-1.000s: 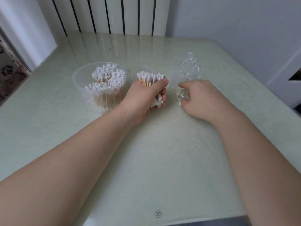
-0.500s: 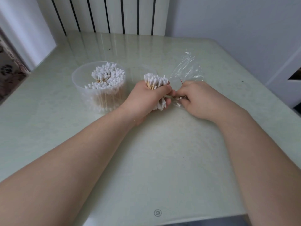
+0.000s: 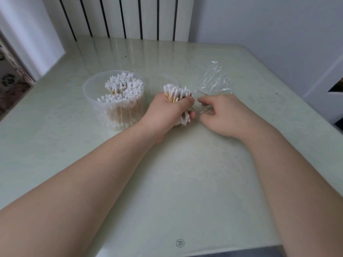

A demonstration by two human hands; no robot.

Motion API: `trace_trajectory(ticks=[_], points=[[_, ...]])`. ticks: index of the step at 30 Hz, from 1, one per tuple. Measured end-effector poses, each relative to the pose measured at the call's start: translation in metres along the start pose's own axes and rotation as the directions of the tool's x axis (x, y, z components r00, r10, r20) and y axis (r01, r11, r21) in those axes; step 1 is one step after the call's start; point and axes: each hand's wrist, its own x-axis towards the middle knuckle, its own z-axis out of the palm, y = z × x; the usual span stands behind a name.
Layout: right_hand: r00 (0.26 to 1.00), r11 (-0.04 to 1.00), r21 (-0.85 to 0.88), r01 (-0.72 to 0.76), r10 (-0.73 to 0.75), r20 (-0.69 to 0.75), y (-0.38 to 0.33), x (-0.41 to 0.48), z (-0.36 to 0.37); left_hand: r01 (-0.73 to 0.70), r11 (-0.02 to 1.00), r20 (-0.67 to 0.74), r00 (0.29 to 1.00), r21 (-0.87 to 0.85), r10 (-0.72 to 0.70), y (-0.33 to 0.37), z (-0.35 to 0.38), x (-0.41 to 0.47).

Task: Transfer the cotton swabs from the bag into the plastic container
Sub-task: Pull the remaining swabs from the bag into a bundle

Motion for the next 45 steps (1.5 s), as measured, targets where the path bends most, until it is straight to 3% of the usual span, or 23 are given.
trace_trajectory(ticks=[23,37,45], points=[[0.989,0.999,-0.034,0.005,-0.01,-0.149,0.0027,0.0094,0.0052,0.004,1.0,-0.005,1.0,-0.028,-0.004,-0.0003,0.002,0.0],[1.0,1.0,0.028,-0.003,0.003,-0.006,0.0023,0.0036,0.0014,0.019,0.998,-0.008,1.0,-0.066,-0.02,0.0008,0.0016,0.0008],[0.986,0.985,-0.092,0.144,-0.135,0.093,0.0032,0.0024,0.0004,0.034,0.996,-0.022,0.999,-0.084,-0.036,0.0013,0.0015,0.0014]])
